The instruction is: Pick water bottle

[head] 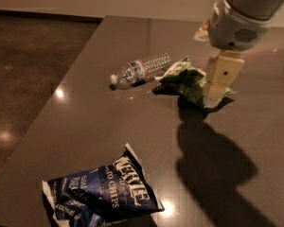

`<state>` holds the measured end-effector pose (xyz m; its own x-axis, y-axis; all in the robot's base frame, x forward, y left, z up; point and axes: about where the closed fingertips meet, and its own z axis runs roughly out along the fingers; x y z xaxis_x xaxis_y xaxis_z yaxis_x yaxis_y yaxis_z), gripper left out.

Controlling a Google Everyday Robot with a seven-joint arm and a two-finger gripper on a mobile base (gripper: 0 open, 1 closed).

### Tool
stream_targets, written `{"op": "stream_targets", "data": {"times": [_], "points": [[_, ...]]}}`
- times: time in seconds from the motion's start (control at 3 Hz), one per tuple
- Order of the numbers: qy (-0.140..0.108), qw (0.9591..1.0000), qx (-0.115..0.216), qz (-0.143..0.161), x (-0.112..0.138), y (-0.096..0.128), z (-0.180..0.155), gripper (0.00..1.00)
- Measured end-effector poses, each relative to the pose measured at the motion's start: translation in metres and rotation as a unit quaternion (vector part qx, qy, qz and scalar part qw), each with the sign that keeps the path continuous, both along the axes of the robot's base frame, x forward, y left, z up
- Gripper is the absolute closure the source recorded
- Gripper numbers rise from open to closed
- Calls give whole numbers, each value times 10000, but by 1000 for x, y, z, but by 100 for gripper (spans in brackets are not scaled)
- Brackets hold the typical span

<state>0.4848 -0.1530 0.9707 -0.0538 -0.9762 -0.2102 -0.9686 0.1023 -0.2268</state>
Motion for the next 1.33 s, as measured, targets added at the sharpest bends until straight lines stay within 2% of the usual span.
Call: {"op": "stream_targets", "data": {"times": [0.33,0.67,1.0,1.33], "points": [[16,9989,97,461,28,46,-9,0],[98,9966,193,799,58,85,-16,0],[187,9943,297,1011,88,119,-24,0],[212,9937,214,1081,119,137,-37,0]]}}
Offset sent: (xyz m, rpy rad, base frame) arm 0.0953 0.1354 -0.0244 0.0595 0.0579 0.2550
